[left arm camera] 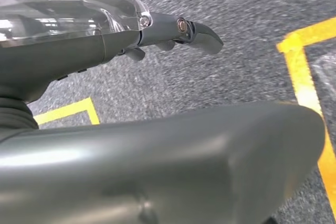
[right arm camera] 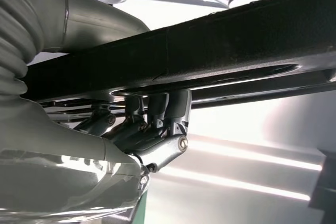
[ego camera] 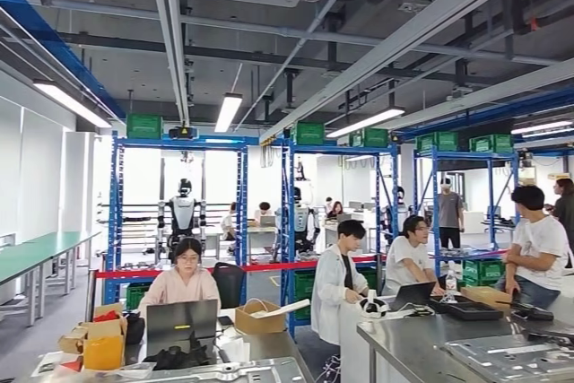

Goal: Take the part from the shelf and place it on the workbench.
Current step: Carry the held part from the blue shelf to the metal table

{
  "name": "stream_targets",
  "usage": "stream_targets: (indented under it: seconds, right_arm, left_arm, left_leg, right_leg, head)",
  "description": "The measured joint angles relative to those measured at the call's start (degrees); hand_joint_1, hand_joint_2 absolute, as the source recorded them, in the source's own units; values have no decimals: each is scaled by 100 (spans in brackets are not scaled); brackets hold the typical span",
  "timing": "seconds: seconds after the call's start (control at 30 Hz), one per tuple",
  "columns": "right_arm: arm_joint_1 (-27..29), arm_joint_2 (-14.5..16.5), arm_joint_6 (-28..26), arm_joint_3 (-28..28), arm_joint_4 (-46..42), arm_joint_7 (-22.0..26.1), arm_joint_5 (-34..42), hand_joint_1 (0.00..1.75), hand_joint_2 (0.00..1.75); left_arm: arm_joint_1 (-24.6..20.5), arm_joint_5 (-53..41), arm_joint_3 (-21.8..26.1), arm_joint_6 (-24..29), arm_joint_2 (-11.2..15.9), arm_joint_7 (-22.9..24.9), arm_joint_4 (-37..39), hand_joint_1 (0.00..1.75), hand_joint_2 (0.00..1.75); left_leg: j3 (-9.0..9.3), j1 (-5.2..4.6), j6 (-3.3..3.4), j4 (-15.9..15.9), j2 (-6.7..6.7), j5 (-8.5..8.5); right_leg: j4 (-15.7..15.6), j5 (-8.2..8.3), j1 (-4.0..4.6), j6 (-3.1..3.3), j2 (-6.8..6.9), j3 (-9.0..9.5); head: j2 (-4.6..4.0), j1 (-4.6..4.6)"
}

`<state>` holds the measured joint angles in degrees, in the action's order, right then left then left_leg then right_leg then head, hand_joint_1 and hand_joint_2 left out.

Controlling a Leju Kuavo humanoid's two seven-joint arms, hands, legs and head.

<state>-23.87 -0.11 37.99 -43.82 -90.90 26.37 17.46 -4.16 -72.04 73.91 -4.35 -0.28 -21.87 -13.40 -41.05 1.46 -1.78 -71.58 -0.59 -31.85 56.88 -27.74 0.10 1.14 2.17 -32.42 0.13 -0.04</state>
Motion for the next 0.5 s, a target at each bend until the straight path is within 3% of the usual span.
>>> stream_targets:
  seconds: [0.07,0.13,0.23,0.3,0.33,0.4,0.43,0.47,0.5]
  right_arm:
    - [-1,0,3,1,2,-3,14,175,175]
    - [-6,1,17,3,2,-22,57,175,175]
    - [-15,4,34,6,3,-46,102,175,175]
    - [-17,4,36,7,2,-49,108,175,175]
    - [-16,3,36,8,2,-50,110,175,175]
    - [-6,-4,37,10,6,-51,111,175,175]
    - [2,-8,37,10,9,-51,109,175,175]
    - [8,-11,37,10,10,-51,104,175,175]
    - [9,-13,35,10,11,-51,98,175,175]
  left_arm:
    - [4,0,1,0,-2,0,0,0,175]
    - [-4,0,-1,0,-9,-5,0,0,175]
    - [14,2,0,0,-13,-10,0,0,175]
    - [9,2,0,0,-13,-13,0,0,175]
    - [-2,2,0,0,-13,-14,0,0,175]
    - [-19,2,0,1,-13,-14,0,0,175]
    - [-23,2,0,1,-13,-16,0,0,175]
    - [-24,2,-1,2,-13,-22,0,0,175]
    - [-25,1,-1,2,-13,-32,0,0,175]
  left_leg:
    - [379,46,-73,704,110,334]
    - [622,46,-46,1167,176,466]
    - [639,-1,113,1222,147,451]
    - [646,-5,199,1236,130,463]
    - [650,-6,234,1243,122,467]
    - [649,-32,278,1241,98,464]
    - [651,-51,288,1240,81,462]
    - [655,-72,295,1239,62,460]
    - [662,-90,300,1239,40,457]
  right_leg:
    - [33,-38,-8,-62,68,4]
    - [88,-78,4,-140,105,-1]
    - [99,-93,-16,-235,134,11]
    - [268,-239,-46,-285,45,-47]
    - [518,-397,-55,-298,-30,-153]
    - [1307,-760,-56,-296,-143,-517]
    - [1626,-854,-55,-287,-161,-677]
    - [1762,-841,-49,-270,-169,-754]
    - [1659,-714,-37,-240,-176,-721]
  head:
    - [0,0]
    - [0,-3]
    - [0,-5]
    - [0,-7]
    - [0,-7]
    - [0,-7]
    - [0,-7]
    - [0,-7]
    - [0,-7]
